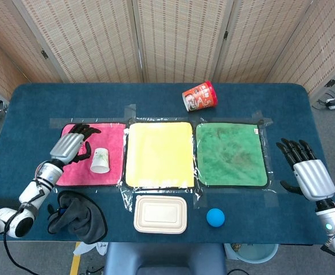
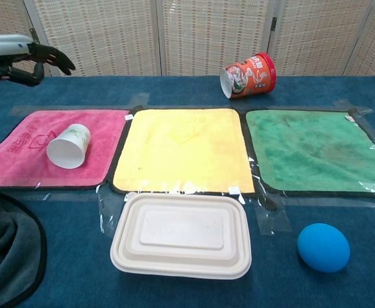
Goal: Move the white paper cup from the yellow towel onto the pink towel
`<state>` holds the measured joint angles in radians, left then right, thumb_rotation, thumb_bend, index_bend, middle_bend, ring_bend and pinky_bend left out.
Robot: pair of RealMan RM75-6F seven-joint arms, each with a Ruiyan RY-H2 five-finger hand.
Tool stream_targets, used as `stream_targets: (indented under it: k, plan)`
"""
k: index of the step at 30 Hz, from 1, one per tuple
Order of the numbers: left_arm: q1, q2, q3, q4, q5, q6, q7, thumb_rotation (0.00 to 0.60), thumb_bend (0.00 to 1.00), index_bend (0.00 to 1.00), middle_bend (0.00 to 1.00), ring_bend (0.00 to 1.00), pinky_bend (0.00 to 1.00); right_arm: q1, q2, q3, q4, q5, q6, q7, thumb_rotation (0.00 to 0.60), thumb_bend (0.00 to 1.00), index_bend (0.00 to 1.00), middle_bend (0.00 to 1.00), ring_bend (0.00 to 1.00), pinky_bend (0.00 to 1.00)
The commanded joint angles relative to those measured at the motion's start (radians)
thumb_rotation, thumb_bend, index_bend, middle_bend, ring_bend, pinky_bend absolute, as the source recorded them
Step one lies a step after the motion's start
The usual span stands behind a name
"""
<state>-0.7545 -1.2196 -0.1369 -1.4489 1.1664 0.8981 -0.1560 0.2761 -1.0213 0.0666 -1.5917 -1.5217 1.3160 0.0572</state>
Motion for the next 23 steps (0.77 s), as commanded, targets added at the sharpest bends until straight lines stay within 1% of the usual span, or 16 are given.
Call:
stream_targets:
  k: [1,4,7,8,10,11,16,20,23]
  plan:
    - [0.099,0.019,0.009,-0.049,-0.042,0.143,0.109,0.399,0.78,0.21,0.22,0.11,0.0,-0.006,0.003,-0.013,0.008,-0.004,-0.008,0.017,0.6,0.23,0.0,0.08,0.08,0.02]
    - [0.18,0.015,0.015,-0.089,-0.065,0.272,0.161,0.399,0.72,0.21,0.22,0.11,0.0,-0.017,0.0,-0.02,0.011,-0.004,-0.002,0.043,0.6,0.23,0.0,0.08,0.08,0.02]
    - [0.248,0.024,0.021,-0.126,-0.066,0.357,0.152,0.405,0.7,0.21,0.22,0.12,0.0,-0.032,-0.005,-0.027,0.017,-0.01,0.015,0.068,0.6,0.24,0.0,0.08,0.08,0.02]
    - [0.268,0.027,0.025,-0.135,-0.059,0.38,0.145,0.449,0.7,0.21,0.22,0.13,0.0,-0.037,-0.007,-0.03,0.019,-0.013,0.02,0.072,0.6,0.24,0.0,0.08,0.08,0.02]
    - [0.313,0.035,0.043,-0.153,-0.04,0.426,0.144,0.558,0.7,0.22,0.22,0.13,0.0,-0.048,-0.013,-0.036,0.025,-0.019,0.033,0.076,0.6,0.24,0.0,0.08,0.08,0.02]
    - [0.331,0.037,0.052,-0.16,-0.032,0.448,0.155,0.598,0.7,0.22,0.22,0.14,0.0,-0.053,-0.016,-0.039,0.028,-0.022,0.038,0.076,0.6,0.24,0.0,0.08,0.08,0.02]
    - [0.437,0.03,0.09,-0.192,0.019,0.581,0.182,0.6,0.73,0.22,0.22,0.14,0.0,-0.082,-0.032,-0.054,0.033,-0.025,0.065,0.06,0.6,0.23,0.0,0.08,0.08,0.02]
    - [0.505,0.041,0.126,-0.225,0.068,0.639,0.173,0.6,0.74,0.22,0.22,0.14,0.0,-0.107,-0.035,-0.064,0.017,-0.023,0.087,0.047,0.6,0.24,0.0,0.08,0.08,0.02]
    - [0.549,0.045,0.153,-0.245,0.114,0.69,0.208,0.6,0.73,0.22,0.22,0.14,0.0,-0.129,-0.042,-0.068,0.003,-0.019,0.11,0.029,0.6,0.23,0.0,0.08,0.08,0.02]
